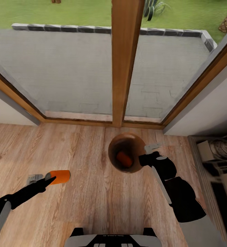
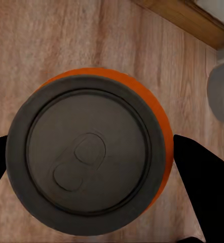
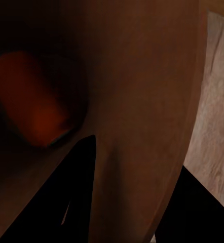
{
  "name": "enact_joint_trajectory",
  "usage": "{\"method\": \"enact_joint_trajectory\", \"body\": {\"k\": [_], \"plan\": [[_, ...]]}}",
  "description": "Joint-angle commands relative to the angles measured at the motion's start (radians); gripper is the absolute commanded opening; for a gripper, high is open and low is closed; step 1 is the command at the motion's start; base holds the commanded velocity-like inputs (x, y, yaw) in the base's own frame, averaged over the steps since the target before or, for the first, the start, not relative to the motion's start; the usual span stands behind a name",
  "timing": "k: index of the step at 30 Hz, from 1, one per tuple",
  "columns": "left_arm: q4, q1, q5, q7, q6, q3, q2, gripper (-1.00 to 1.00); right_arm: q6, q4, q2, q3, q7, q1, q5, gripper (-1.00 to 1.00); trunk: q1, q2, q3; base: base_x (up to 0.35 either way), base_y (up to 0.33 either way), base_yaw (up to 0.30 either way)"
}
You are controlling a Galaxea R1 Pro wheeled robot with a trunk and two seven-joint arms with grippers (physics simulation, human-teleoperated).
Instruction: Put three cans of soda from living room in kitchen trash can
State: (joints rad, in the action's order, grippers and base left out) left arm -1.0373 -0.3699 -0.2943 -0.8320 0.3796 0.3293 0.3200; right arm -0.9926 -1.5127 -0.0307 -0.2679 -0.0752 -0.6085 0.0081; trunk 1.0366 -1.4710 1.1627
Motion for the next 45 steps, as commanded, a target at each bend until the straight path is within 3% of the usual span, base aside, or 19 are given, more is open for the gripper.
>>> {"method": "enact_joint_trajectory", "body": {"k": [1, 4, 5, 10, 15, 18, 22, 28, 36, 41, 45], "plan": [[-0.015, 0.000, 0.002, -0.023, 0.022, 0.000, 0.001, -1.00, 0.001, 0.002, 0.001, -0.016, -0.001, -0.001, 0.002, -1.00, 0.000, 0.000, 0.000, 0.000, 0.000, 0.000], [-0.038, 0.000, 0.002, -0.094, 0.081, 0.000, 0.002, -1.00, 0.001, 0.015, 0.003, -0.031, -0.002, -0.001, 0.002, -1.00, 0.000, 0.000, 0.000, 0.000, 0.000, 0.000], [-0.046, 0.000, 0.002, -0.146, 0.113, 0.001, 0.002, -1.00, 0.001, 0.023, 0.005, -0.035, -0.003, 0.000, 0.002, -1.00, 0.000, 0.000, 0.000, 0.000, 0.000, 0.000], [-0.058, 0.000, 0.002, -0.269, 0.166, 0.003, 0.013, -1.00, 0.002, 0.052, 0.009, -0.041, -0.003, 0.000, 0.003, -1.00, 0.000, 0.000, 0.000, 0.000, 0.000, 0.000], [-0.071, 0.000, -0.003, -0.310, 0.183, 0.003, 0.022, -1.00, 0.003, 0.097, 0.027, -0.043, -0.006, 0.000, 0.003, -1.00, 0.000, 0.000, 0.000, 0.000, 0.000, 0.000], [-0.075, 0.000, -0.005, -0.336, 0.187, 0.001, 0.024, -1.00, 0.004, 0.131, 0.041, -0.046, -0.041, 0.000, 0.002, -1.00, 0.000, 0.000, 0.000, 0.000, 0.000, 0.000], [-0.077, 0.000, -0.006, -0.434, 0.233, 0.001, 0.024, -1.00, 0.006, 0.154, 0.051, -0.085, -0.091, 0.001, -0.001, -1.00, 0.000, 0.000, 0.000, 0.000, 0.000, 0.000], [-0.111, 0.000, -0.006, -0.497, 0.264, 0.003, 0.024, -1.00, 0.006, 0.169, 0.053, -0.101, -0.104, 0.002, -0.002, -1.00, 0.000, 0.000, 0.000, 0.000, 0.000, 0.000], [-0.141, 0.000, -0.008, -0.514, 0.271, -0.002, 0.022, -1.00, 0.015, 0.246, 0.074, -0.121, -0.107, 0.003, -0.003, -1.00, 0.000, 0.000, 0.000, 0.000, 0.000, 0.000], [-0.143, 0.000, -0.009, -0.521, 0.273, -0.004, 0.020, -1.00, 0.059, 0.293, 0.077, -0.129, -0.108, 0.003, -0.005, -1.00, 0.000, 0.000, 0.000, 0.000, 0.000, 0.000], [-0.150, 0.000, -0.008, -0.594, 0.324, -0.006, 0.009, -1.00, 0.083, 0.340, 0.083, -0.132, -0.109, 0.003, -0.005, -1.00, 0.000, 0.000, 0.000, 0.000, 0.000, 0.000]]}}
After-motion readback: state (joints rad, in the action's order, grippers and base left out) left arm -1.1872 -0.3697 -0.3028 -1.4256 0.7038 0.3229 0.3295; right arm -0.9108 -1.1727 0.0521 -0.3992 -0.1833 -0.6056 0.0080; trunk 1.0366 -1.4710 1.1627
